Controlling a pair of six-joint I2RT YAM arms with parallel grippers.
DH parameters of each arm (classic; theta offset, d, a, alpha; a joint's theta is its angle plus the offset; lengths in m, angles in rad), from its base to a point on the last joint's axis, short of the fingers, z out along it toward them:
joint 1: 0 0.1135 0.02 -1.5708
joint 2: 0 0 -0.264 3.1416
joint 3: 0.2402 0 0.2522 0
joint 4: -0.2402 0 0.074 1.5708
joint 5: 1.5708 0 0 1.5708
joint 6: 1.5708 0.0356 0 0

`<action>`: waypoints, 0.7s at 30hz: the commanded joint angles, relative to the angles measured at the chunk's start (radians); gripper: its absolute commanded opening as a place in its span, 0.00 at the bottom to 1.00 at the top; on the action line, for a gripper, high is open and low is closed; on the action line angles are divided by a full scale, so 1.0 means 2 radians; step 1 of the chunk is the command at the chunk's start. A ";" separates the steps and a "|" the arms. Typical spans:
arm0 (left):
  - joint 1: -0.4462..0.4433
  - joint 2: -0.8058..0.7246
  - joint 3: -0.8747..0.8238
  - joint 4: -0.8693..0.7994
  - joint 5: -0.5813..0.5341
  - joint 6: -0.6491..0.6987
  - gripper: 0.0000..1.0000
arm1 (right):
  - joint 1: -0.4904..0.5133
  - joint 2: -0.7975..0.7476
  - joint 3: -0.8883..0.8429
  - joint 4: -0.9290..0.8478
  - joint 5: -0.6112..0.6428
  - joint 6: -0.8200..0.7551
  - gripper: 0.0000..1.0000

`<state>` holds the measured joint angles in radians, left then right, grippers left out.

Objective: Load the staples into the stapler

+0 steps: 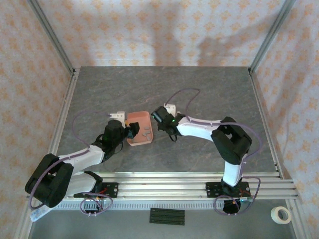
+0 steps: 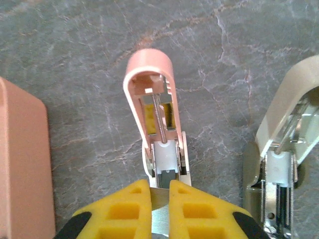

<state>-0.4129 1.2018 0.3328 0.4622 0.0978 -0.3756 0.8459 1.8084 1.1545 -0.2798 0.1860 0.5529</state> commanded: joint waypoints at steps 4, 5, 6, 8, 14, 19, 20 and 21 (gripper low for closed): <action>-0.004 -0.009 0.001 0.010 -0.002 -0.002 0.64 | -0.004 0.006 0.015 -0.018 0.003 -0.036 0.12; -0.003 -0.009 0.001 0.010 -0.002 -0.001 0.64 | -0.006 0.012 0.020 -0.022 0.000 -0.038 0.12; -0.004 -0.009 0.001 0.009 -0.002 -0.001 0.64 | -0.006 0.018 0.024 -0.024 -0.002 -0.039 0.12; -0.004 -0.010 0.000 0.009 -0.002 -0.001 0.64 | -0.007 0.025 0.030 -0.028 -0.001 -0.043 0.12; -0.003 -0.014 0.000 0.005 -0.006 0.004 0.64 | -0.010 0.030 0.032 -0.030 -0.002 -0.046 0.12; -0.003 -0.010 0.000 0.009 -0.004 0.003 0.64 | -0.012 0.034 0.032 -0.030 -0.005 -0.046 0.12; -0.003 -0.010 0.000 0.010 -0.003 0.002 0.64 | -0.012 0.035 0.032 -0.030 -0.005 -0.046 0.12; -0.003 -0.009 0.000 0.011 -0.003 0.002 0.64 | -0.012 0.036 0.032 -0.031 -0.004 -0.046 0.12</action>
<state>-0.4129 1.1927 0.3328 0.4618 0.0975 -0.3752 0.8276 1.8637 1.1919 -0.3126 0.1635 0.4698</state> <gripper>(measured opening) 0.640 0.119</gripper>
